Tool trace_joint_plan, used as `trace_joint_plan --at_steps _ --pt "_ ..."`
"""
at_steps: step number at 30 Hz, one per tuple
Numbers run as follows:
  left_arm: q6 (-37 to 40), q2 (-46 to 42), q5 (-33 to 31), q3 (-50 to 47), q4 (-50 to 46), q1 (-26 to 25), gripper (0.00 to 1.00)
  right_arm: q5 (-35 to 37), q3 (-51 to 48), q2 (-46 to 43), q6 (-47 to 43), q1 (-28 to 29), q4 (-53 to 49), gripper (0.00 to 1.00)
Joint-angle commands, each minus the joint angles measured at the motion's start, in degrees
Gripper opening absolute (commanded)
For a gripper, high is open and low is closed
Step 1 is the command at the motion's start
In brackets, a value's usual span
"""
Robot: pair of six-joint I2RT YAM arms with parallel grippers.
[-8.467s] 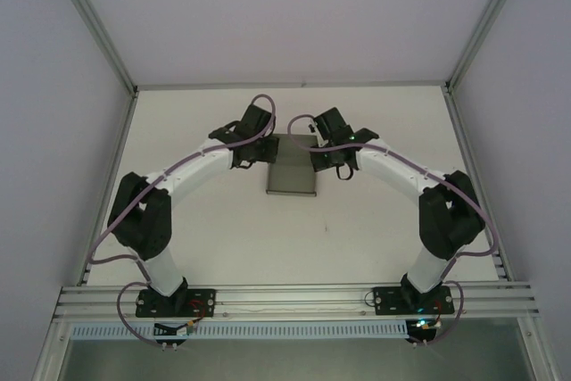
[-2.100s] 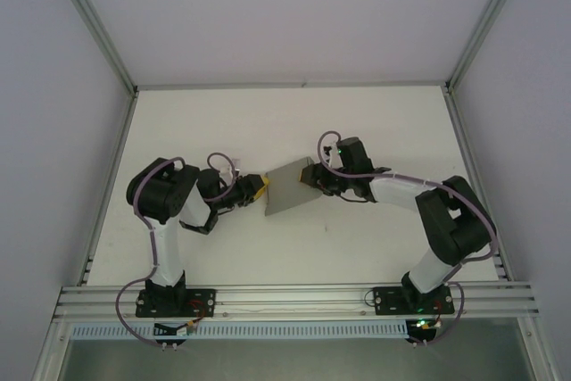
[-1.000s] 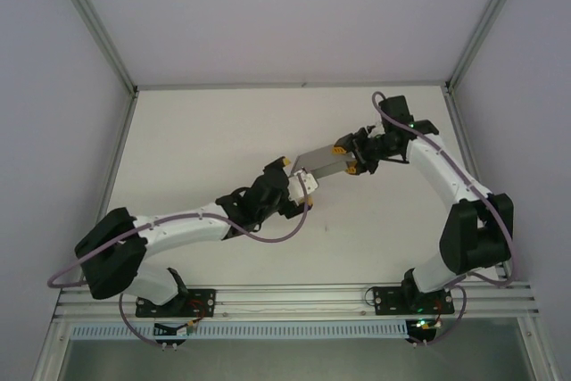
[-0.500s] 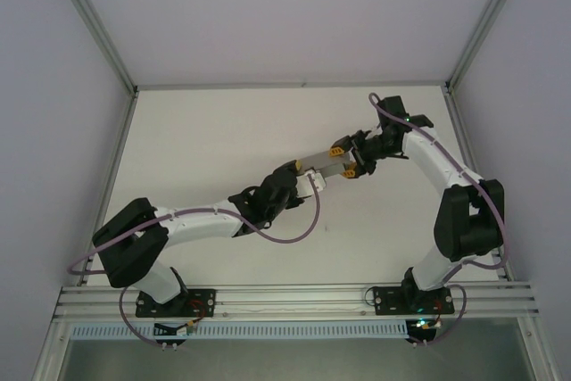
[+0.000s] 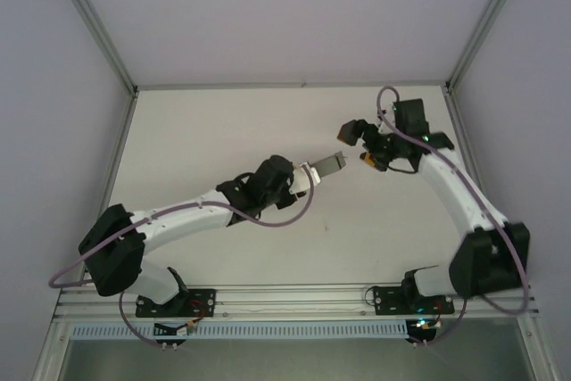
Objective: Assemble paper box
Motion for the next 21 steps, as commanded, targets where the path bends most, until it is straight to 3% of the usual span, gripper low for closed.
trace_joint_plan --at_steps 1,4,7,12,21 --pt "-2.8 -2.8 13.6 5.7 -21.6 3.2 0.43 4.1 -8.8 -7.9 -20.6 -0.1 18.3 1.0" --pt "-1.9 -1.7 14.3 8.0 -29.1 3.9 0.4 4.7 -14.6 -13.5 -27.2 -0.1 23.2 1.0" --pt "-1.0 0.4 11.6 8.9 -30.7 4.0 0.43 -2.3 -12.7 -14.3 -34.8 -0.1 15.3 1.0" --pt "-0.1 7.2 10.9 13.8 -31.5 4.4 0.47 -6.6 -9.3 -9.3 -39.0 0.1 7.9 0.99" --pt "0.1 16.7 14.8 18.4 -32.9 5.1 0.5 -7.0 -6.6 -2.8 -51.2 2.4 -0.9 0.82"
